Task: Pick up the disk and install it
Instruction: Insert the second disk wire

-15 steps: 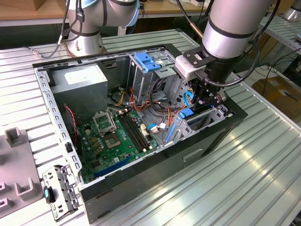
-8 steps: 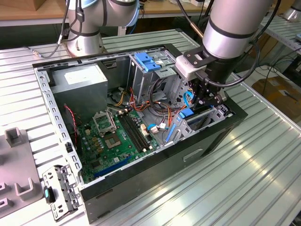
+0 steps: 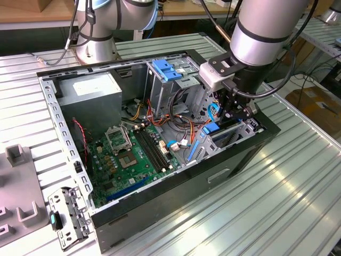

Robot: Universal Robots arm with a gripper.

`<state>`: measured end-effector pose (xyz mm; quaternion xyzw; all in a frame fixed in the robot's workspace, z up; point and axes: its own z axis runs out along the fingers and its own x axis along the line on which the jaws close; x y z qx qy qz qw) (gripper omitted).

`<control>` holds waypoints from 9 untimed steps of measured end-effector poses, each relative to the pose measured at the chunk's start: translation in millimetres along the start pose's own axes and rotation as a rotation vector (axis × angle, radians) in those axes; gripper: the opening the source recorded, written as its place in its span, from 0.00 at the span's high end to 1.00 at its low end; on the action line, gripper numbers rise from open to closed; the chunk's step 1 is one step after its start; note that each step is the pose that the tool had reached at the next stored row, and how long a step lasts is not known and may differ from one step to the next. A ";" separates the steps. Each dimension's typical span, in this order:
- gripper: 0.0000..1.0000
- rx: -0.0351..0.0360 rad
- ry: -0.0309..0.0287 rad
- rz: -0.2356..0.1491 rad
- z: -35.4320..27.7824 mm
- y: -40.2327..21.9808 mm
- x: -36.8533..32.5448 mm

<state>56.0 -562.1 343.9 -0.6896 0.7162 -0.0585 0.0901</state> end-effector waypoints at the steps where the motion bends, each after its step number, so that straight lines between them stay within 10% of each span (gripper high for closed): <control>1: 0.84 0.0000 0.0001 0.000 -0.3 -0.2 2.1; 9: 0.84 -0.0004 -0.0103 0.002 3.8 0.7 3.0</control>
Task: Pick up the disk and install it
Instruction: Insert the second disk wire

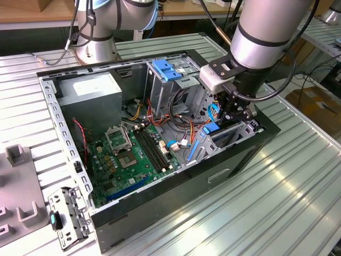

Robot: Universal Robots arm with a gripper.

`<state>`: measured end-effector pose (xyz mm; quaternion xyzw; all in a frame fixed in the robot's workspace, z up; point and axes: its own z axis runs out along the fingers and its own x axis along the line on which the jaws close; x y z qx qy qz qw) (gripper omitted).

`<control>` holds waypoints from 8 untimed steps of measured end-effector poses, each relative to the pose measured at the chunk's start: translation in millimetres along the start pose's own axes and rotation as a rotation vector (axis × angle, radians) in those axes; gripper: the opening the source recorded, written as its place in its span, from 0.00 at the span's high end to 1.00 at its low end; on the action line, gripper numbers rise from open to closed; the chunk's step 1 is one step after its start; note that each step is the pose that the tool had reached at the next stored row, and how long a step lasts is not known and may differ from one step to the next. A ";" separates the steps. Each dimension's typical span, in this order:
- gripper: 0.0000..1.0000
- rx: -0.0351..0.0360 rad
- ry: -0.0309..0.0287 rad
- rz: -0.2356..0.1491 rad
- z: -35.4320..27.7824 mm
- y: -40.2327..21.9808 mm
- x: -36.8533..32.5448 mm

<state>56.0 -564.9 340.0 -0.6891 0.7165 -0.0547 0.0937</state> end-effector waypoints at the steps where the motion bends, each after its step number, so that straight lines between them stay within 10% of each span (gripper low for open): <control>1: 0.84 0.0000 -0.0022 0.000 1.3 0.3 0.0; 8: 0.84 0.0000 -0.0042 0.001 3.6 0.7 0.7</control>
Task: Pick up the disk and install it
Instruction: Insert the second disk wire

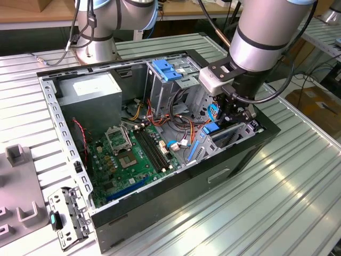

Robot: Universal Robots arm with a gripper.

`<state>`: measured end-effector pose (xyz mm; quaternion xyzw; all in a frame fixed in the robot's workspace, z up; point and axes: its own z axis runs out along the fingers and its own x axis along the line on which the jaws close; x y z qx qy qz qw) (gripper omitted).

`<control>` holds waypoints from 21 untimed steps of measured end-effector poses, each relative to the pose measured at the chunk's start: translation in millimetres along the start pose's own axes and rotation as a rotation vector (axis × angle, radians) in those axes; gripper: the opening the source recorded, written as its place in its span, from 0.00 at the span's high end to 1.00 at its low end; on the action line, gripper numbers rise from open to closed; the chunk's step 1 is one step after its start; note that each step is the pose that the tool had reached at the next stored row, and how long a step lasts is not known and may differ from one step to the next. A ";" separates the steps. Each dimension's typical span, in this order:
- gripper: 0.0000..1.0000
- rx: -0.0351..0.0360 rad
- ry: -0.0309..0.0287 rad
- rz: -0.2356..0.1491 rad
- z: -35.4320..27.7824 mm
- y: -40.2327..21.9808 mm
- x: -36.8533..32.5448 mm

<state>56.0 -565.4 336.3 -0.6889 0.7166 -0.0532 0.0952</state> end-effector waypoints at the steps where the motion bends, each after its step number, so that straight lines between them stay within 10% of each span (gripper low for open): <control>1: 0.83 0.0000 0.0000 0.000 -2.8 -0.6 -0.2; 6: 0.78 0.0009 0.0043 -0.001 -18.7 -3.9 -1.7; 7: 0.89 0.0010 0.0116 -0.003 -18.9 -4.0 -1.8; 16: 0.89 0.0022 0.0466 -0.010 -18.9 -3.9 -2.8; 21: 0.89 0.0032 0.0782 -0.017 -18.8 -3.9 -3.6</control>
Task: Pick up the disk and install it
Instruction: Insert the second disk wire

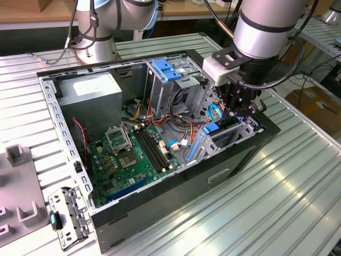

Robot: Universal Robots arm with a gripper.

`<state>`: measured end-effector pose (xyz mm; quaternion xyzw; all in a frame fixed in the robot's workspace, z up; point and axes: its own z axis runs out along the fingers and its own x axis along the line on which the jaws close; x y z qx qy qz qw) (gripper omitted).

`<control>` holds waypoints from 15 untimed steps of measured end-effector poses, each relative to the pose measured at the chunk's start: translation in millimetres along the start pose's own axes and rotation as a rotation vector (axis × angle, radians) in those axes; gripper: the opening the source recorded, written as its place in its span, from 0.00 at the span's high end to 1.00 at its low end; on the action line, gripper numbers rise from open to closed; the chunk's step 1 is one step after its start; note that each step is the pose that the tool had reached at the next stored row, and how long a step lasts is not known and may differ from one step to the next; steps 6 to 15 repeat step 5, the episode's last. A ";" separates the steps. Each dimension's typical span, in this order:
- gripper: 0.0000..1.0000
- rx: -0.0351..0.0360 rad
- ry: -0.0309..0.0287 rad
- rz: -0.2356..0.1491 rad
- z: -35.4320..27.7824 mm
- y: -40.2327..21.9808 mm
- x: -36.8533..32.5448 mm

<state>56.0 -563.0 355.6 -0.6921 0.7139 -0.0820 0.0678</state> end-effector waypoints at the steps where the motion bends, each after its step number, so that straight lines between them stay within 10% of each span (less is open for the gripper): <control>1: 0.89 0.0003 0.0076 -0.002 0.0 0.0 -0.2; 5: 0.89 0.0011 0.0326 -0.007 0.0 0.0 -0.9; 15: 0.89 0.0011 0.0326 -0.007 0.0 0.0 -0.9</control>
